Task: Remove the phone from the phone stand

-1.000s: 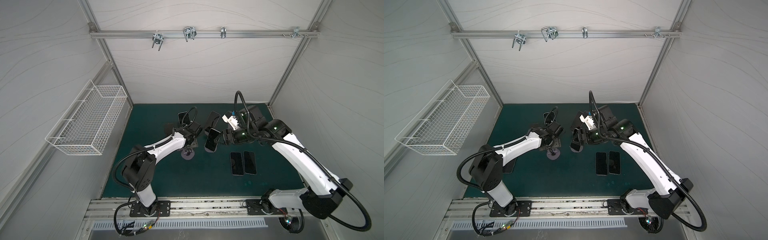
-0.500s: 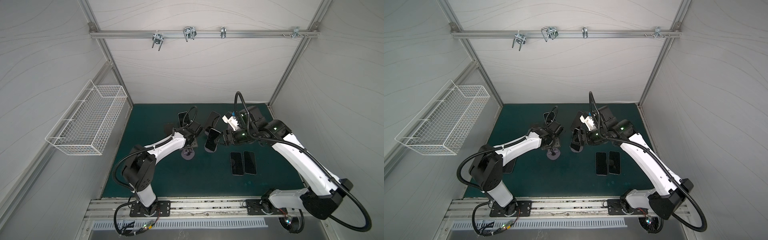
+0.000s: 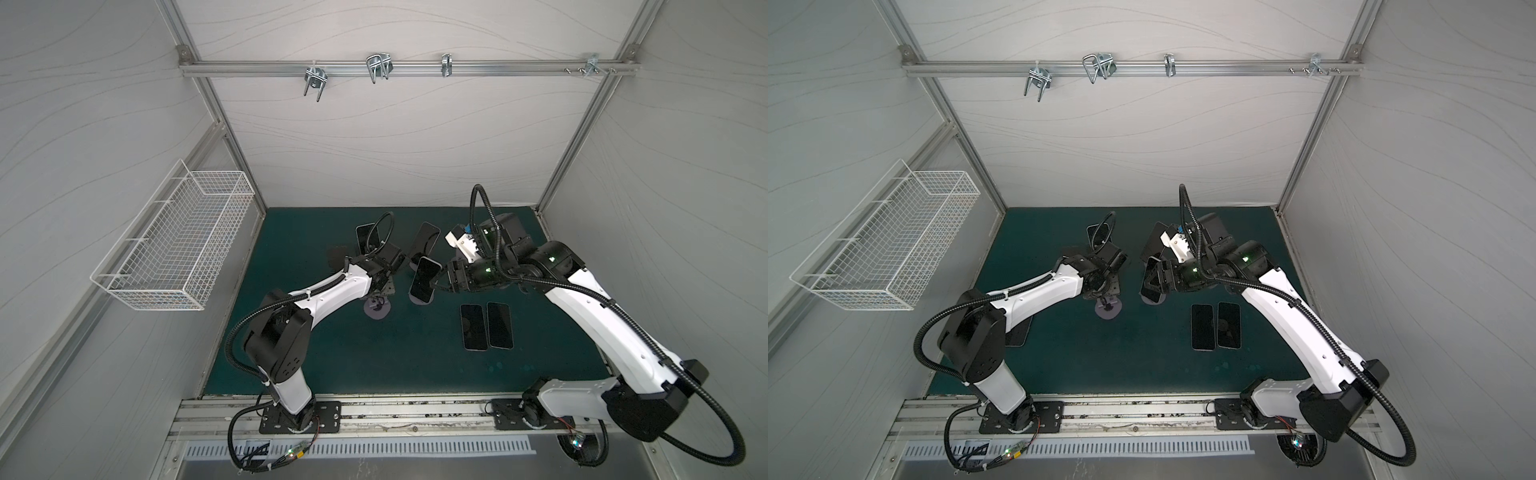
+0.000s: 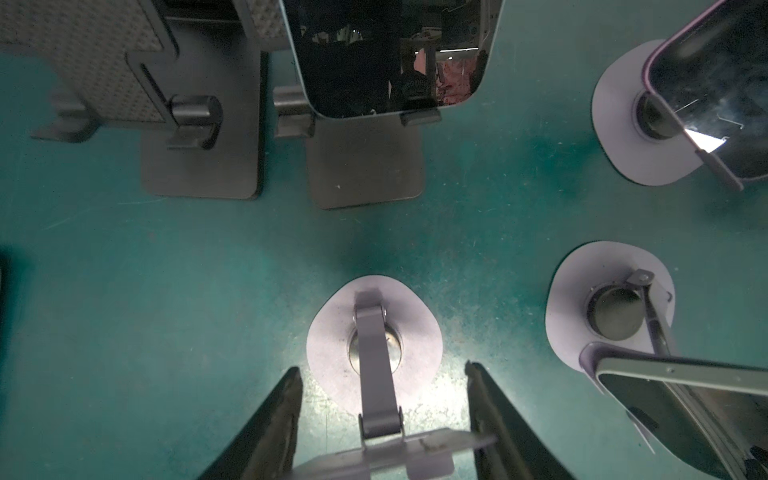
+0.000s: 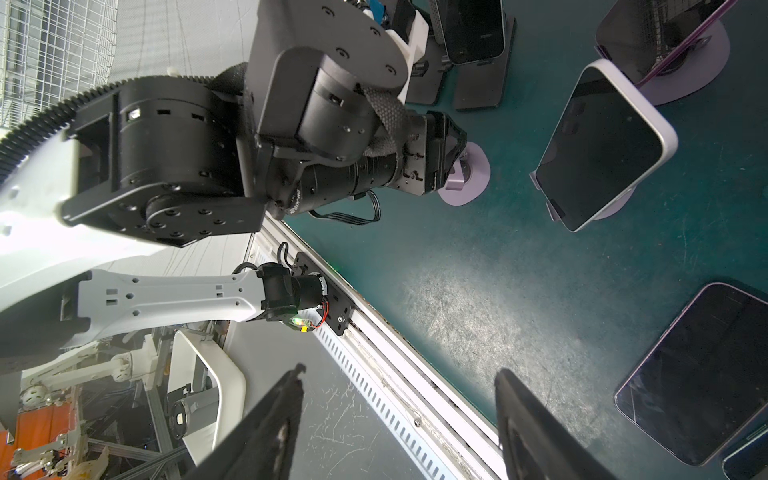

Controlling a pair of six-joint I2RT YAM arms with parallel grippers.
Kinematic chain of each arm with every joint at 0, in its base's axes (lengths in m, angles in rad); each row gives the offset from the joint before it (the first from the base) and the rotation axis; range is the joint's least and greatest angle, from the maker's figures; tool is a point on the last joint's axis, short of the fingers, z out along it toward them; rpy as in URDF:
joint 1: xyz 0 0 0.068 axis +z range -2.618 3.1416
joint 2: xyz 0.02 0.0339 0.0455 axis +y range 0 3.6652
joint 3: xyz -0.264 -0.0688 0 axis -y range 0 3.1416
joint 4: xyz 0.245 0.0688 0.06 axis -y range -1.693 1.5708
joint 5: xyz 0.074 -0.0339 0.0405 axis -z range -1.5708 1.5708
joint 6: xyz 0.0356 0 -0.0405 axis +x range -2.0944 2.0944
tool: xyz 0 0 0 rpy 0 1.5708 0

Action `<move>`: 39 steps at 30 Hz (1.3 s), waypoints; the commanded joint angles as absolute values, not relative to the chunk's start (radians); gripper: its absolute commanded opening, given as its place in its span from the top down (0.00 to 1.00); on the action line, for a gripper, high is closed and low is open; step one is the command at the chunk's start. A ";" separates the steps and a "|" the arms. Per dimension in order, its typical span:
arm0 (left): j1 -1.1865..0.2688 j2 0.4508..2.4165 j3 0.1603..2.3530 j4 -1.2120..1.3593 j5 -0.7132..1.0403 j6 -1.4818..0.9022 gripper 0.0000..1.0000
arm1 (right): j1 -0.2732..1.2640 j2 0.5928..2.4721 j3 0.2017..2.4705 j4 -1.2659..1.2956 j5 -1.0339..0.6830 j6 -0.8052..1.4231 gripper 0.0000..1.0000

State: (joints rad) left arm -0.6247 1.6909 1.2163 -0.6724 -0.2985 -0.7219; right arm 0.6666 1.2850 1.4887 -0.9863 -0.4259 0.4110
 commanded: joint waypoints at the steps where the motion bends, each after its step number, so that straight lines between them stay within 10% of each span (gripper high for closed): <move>1: -0.619 1.677 1.203 -0.637 -0.300 -0.707 0.44 | 0.672 1.270 1.494 -0.999 -0.425 0.404 0.27; 39: -0.422 1.309 1.410 -0.857 -0.327 -0.444 0.52 | 0.875 1.638 1.907 -1.039 -0.442 0.431 0.33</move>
